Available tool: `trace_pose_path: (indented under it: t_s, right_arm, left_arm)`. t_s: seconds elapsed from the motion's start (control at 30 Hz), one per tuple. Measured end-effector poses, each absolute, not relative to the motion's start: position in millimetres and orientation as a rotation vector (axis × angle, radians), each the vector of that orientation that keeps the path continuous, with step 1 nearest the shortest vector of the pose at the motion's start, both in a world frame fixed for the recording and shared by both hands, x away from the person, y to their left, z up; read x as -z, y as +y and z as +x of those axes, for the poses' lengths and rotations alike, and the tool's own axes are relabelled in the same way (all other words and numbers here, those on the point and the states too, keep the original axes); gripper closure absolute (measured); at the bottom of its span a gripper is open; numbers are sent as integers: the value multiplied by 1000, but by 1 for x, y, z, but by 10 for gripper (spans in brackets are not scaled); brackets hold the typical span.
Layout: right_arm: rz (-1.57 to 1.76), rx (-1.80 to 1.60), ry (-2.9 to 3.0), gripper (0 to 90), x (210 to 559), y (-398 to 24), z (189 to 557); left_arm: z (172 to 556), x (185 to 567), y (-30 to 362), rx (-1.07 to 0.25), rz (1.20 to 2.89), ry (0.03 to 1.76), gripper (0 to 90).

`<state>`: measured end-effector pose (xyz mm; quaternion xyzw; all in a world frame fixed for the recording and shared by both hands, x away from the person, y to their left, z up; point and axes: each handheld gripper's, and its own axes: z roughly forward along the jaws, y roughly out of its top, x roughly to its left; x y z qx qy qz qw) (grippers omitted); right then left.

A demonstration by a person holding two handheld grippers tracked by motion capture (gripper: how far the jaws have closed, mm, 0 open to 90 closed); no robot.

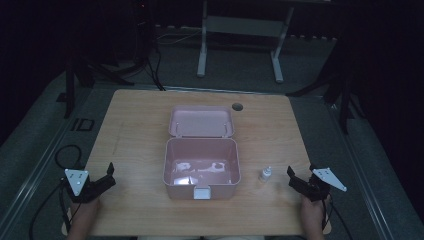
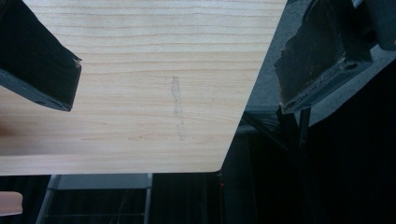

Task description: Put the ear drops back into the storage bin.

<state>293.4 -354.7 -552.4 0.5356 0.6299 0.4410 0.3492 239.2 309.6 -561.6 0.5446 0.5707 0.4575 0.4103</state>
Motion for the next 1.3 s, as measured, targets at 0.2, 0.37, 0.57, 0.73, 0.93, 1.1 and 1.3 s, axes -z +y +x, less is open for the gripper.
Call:
trace_pose_path:
  t_s: [0.2,0.37,0.57,0.73,0.93,1.1,1.3]
  right_arm:
    - [1388,-1134,1656,106,552,-354,295]
    - [1387,-1108,1683,106,552,-351,297]
    - [1393,-1064,1821,145,550,-347,306]
    - [1408,-1027,1890,145,542,-346,309]
    - [1543,-957,2087,145,537,-350,318]
    - [1581,-867,2182,144,529,-352,320]
    - [1612,-741,2305,132,524,-352,322]
  left_arm:
    - [239,562,309,-1154,1371,1436,3]
    - [239,562,310,-1151,1373,1436,3]
    - [239,562,310,-1149,1373,1432,3]
    - [239,562,310,-1146,1375,1432,3]
    - [239,562,310,-1144,1377,1429,3]
    - [239,562,310,-1144,1377,1429,3]
    - [239,562,310,-1143,1378,1429,3]
